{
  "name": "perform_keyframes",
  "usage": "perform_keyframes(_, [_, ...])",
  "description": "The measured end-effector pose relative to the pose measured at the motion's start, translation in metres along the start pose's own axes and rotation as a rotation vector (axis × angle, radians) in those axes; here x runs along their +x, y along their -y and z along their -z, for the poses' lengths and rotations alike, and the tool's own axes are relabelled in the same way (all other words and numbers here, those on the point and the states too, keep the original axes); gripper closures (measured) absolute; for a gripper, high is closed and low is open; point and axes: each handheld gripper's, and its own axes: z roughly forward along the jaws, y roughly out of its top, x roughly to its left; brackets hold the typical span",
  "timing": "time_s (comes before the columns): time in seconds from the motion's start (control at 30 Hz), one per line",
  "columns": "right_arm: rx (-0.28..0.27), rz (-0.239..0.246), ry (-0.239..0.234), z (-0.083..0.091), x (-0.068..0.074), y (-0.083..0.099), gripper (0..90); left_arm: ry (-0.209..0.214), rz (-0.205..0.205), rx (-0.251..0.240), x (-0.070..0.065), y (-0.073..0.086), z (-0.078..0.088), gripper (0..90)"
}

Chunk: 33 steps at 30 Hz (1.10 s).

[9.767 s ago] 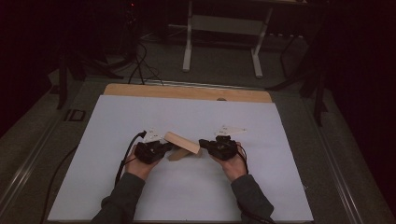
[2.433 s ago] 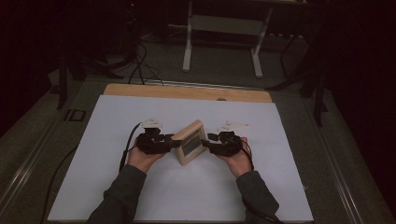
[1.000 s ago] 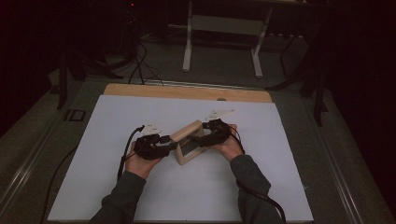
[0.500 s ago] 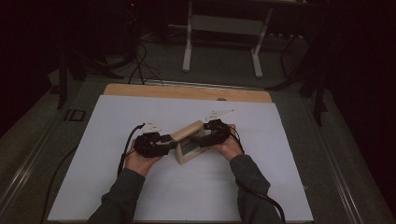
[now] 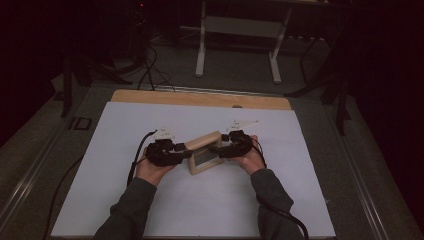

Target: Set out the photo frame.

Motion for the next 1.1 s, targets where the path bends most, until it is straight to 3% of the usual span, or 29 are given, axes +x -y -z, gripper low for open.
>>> perform_keyframes(0.23, [0.011,0.000,-0.021,-0.009,0.000,-0.009,17.9,-0.003,0.001,-0.002,0.001,0.000,0.000,58.2])
perform_keyframes(0.4, [0.015,-0.016,-0.060,-0.013,-0.001,-0.009,19.5,-0.004,0.004,-0.003,0.001,0.000,0.000,58.1])
perform_keyframes(0.7, [-0.005,-0.019,-0.044,-0.012,0.002,-0.008,21.2,-0.003,-0.002,0.007,0.004,0.000,0.002,58.2])
perform_keyframes(1.1, [0.000,-0.013,-0.049,-0.025,0.012,-0.015,21.5,-0.042,-0.006,0.005,0.010,0.005,0.016,58.1])
